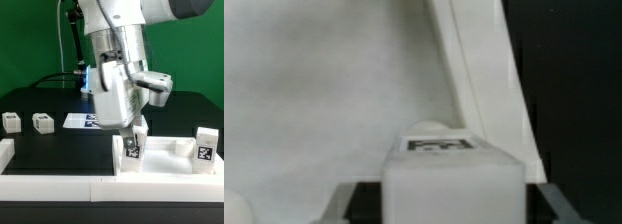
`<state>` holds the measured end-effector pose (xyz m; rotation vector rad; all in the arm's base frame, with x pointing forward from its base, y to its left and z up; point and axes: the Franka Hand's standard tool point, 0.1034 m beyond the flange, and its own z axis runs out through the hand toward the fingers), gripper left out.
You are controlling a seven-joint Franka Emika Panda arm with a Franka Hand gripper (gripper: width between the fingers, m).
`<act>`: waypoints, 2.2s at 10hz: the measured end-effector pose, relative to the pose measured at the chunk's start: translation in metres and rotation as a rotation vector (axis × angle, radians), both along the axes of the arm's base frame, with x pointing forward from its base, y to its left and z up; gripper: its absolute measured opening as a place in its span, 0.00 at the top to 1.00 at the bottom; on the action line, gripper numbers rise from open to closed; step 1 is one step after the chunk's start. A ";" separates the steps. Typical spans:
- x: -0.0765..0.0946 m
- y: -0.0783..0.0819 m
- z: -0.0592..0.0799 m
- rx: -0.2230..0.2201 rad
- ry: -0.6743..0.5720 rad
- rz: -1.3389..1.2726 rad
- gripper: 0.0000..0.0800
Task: Assemble square table
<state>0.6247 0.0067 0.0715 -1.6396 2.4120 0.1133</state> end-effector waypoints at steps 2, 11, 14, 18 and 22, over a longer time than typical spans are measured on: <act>-0.001 -0.001 -0.001 -0.004 -0.001 0.018 0.64; -0.001 0.008 0.000 -0.238 -0.134 1.130 0.19; -0.001 0.006 0.000 -0.249 -0.128 1.175 0.51; -0.003 0.003 -0.002 -0.226 -0.092 0.972 0.64; 0.000 0.005 -0.002 -0.132 0.008 0.494 0.64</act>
Offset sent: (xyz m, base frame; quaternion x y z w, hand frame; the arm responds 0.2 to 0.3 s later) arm -0.0109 0.0218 0.0071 -0.0257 0.0477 -0.4270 0.9026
